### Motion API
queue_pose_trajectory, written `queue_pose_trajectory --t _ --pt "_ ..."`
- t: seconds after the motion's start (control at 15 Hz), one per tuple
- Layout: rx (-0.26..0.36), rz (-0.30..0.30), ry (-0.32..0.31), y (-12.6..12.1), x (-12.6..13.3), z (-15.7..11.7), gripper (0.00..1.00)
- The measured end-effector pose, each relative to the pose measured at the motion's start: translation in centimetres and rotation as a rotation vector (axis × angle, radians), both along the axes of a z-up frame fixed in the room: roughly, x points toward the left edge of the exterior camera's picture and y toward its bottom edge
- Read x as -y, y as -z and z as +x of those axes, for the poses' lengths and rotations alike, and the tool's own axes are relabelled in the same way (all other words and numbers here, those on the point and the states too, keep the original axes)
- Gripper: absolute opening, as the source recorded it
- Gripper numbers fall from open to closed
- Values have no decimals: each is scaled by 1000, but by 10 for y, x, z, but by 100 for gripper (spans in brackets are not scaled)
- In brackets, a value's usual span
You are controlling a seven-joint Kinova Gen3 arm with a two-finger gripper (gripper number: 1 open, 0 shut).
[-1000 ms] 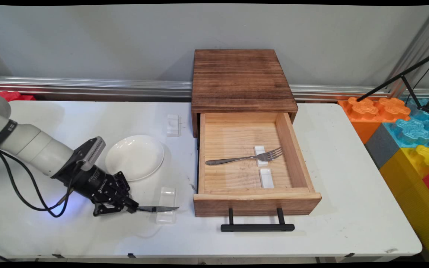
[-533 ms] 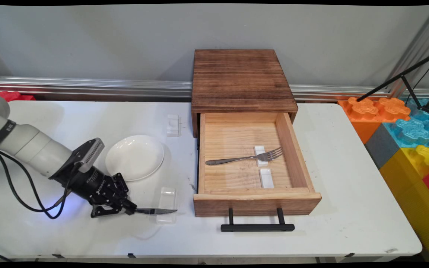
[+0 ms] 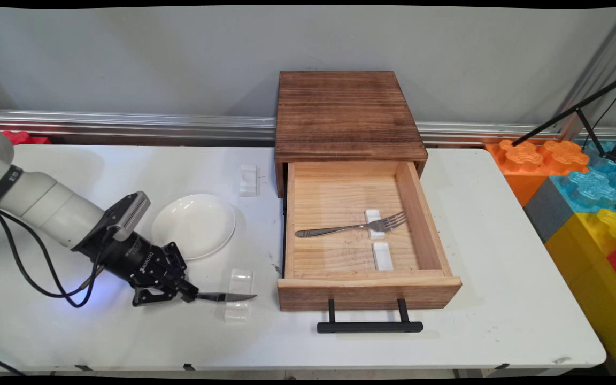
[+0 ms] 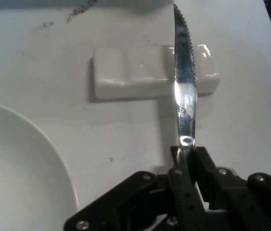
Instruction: Place the picked object into the drawer
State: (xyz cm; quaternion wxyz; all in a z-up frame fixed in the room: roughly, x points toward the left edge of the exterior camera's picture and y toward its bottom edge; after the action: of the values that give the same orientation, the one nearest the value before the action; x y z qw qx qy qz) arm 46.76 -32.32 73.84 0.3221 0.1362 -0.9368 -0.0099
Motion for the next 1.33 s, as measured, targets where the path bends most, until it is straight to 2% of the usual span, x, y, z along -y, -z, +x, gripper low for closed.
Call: queue_pose_trajectory --t 0.6,1.33 --pt "-17 -5 -23 -8 7 -4 0" --pt "-11 4 -41 -55 22 -5 0"
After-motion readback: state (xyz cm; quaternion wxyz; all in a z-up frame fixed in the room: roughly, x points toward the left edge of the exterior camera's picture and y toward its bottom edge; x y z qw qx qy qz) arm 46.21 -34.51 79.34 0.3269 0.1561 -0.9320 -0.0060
